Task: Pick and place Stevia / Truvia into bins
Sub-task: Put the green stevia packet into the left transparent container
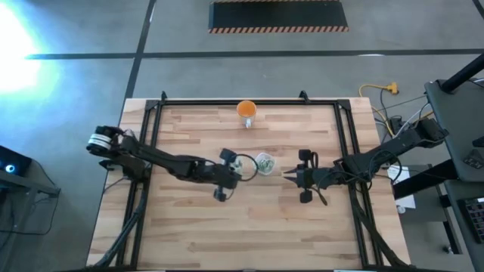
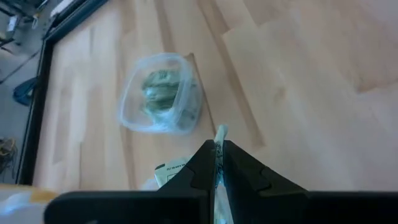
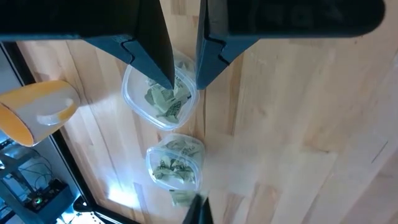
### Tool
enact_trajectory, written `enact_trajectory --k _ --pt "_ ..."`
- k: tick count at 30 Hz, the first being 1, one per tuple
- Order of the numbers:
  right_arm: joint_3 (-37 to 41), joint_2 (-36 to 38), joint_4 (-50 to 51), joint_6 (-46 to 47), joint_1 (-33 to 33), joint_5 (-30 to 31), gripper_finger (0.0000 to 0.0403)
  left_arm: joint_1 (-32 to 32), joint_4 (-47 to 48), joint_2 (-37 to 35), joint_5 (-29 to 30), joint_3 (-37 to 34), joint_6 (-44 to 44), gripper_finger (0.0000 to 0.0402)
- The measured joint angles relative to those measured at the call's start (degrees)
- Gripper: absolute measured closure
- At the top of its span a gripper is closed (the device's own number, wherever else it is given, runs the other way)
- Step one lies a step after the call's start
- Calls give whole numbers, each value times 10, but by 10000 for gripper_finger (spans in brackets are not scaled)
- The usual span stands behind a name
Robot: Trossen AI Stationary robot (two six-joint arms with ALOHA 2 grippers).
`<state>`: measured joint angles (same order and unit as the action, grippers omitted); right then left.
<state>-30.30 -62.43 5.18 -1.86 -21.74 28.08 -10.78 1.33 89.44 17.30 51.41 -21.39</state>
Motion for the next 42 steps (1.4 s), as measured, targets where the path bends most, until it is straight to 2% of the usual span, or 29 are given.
enact_trajectory --k 5,15,42 --pt "0 0 -2 0 0 0 346 20 -38 -35 2 -45 0 393" --pt "0 0 -1 -2 0 0 346 68 -104 -39 -3 -102 2 393" --pt "0 0 0 -2 0 0 346 74 -78 -39 -7 -106 56 393"
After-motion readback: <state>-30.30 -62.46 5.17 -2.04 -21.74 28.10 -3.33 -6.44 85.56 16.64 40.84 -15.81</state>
